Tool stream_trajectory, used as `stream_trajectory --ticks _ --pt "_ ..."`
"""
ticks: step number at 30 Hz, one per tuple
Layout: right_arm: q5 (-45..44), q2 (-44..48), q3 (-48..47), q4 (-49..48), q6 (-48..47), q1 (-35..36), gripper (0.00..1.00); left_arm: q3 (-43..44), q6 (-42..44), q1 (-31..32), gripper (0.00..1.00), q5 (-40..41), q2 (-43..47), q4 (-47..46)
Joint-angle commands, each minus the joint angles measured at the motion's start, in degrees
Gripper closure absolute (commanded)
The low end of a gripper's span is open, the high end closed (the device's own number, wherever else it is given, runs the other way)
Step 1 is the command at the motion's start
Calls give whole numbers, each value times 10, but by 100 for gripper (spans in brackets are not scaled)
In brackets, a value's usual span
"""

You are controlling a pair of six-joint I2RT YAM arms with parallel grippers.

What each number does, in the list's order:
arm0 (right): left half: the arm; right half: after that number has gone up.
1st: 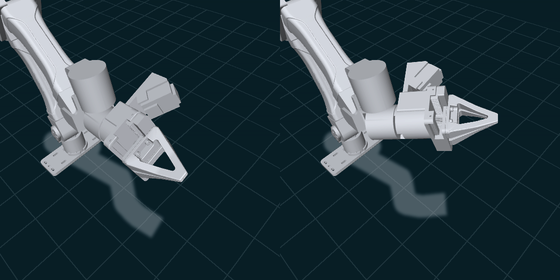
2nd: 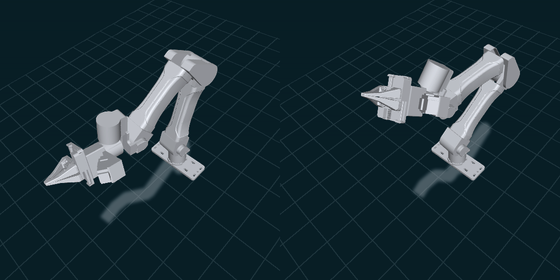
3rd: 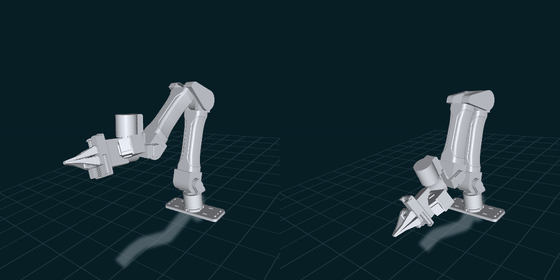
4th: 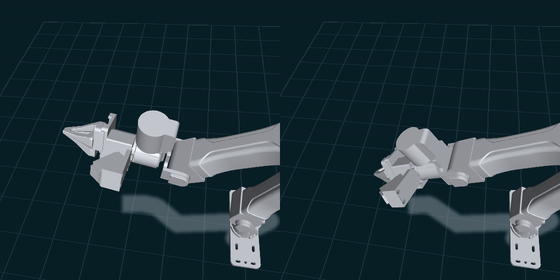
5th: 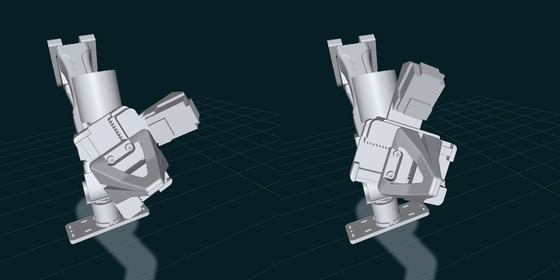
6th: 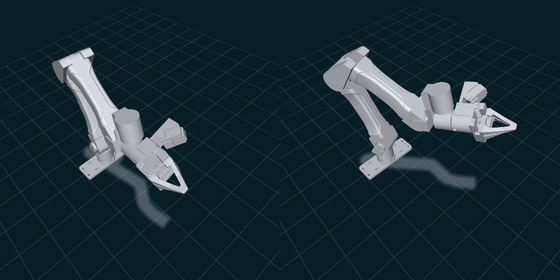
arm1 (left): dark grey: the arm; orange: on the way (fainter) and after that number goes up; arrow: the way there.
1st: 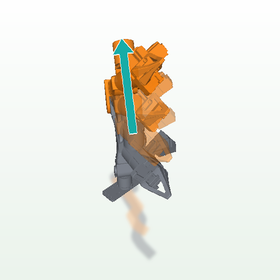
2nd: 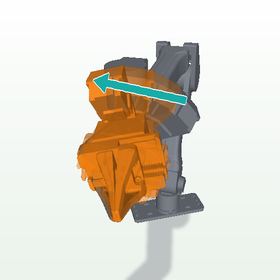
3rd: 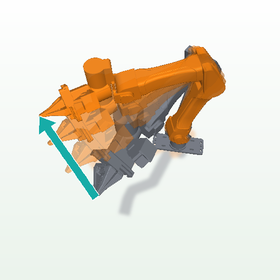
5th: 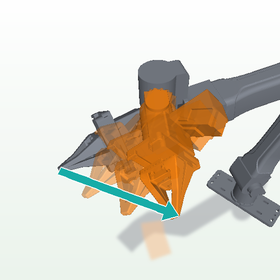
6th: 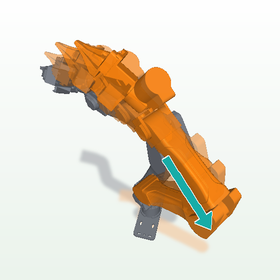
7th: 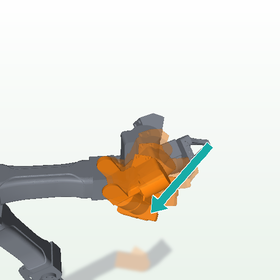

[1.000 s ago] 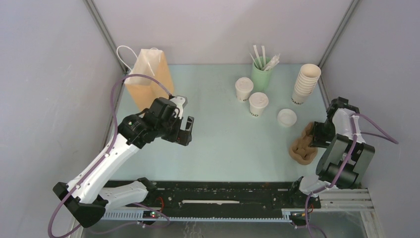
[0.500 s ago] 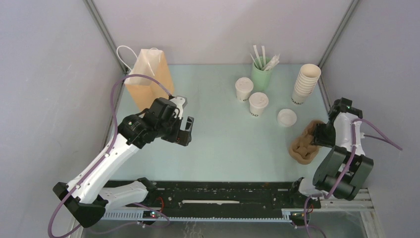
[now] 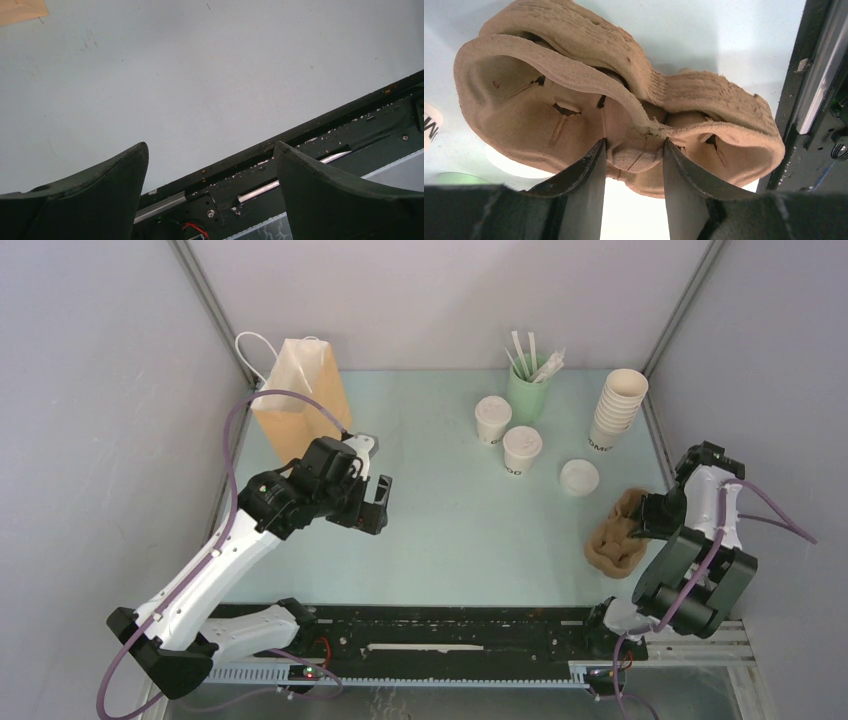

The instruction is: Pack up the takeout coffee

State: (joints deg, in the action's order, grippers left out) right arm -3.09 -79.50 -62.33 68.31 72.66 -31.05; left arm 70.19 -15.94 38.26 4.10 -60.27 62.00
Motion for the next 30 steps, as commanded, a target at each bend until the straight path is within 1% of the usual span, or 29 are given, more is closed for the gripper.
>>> stream_trajectory --ticks 1,3,4,5,7,8,11,12,14,16,17,19,20,22,23,24,25,26,28,29,30 --pt "44 0 -59 14 -25 -6 54 27 13 6 0 -7 7 -8" --pt "9 28 -73 -5 -24 -6 54 24 12 6 0 -11 8 -11" --pt "3 22 -68 -17 -28 -5 54 25 11 7 0 -14 9 -13" --pt "6 0 -60 -24 -31 -3 54 25 10 7 0 -16 9 -14" --pt "5 -46 -65 11 -43 -5 55 30 11 9 0 -16 5 -15" --pt "1 -38 -72 28 -45 -1 55 33 11 10 0 -16 4 -13" --pt "-29 52 -69 4 -53 6 55 29 11 10 0 -12 5 -10" --pt "-38 62 -58 -11 -65 2 54 28 10 10 0 -15 5 -13" --pt "-28 19 -49 -19 -96 -20 55 30 10 11 0 -19 5 -18" --pt "5 -29 -74 6 -119 -34 55 38 13 13 0 -17 1 -17" --pt "15 -17 -91 14 -124 -31 55 39 13 13 0 -15 -1 -14" --pt "-6 41 -100 -5 -125 -25 55 37 13 13 0 -13 -1 -13" --pt "-19 64 -87 -30 -126 -22 54 35 12 13 0 -14 0 -14" --pt "-1 54 -35 -116 -147 -29 55 34 11 13 0 -19 1 -22" --pt "18 23 -30 -116 -148 -40 57 36 11 14 0 -20 1 -24" --pt "59 -1 -40 -88 -138 -51 60 41 12 15 0 -21 -1 -23" --pt "82 -2 -52 -71 -132 -52 62 44 13 15 0 -21 -4 -21" --pt "80 20 -65 -59 -123 -43 62 45 13 16 0 -21 -5 -17" --pt "43 80 -77 -59 -99 -21 60 39 11 16 0 -22 -4 -19" --pt "32 91 -71 -64 -90 -14 59 36 10 15 0 -26 -4 -22" --pt "31 79 -56 -79 -93 -14 59 36 9 16 0 -29 -4 -24"
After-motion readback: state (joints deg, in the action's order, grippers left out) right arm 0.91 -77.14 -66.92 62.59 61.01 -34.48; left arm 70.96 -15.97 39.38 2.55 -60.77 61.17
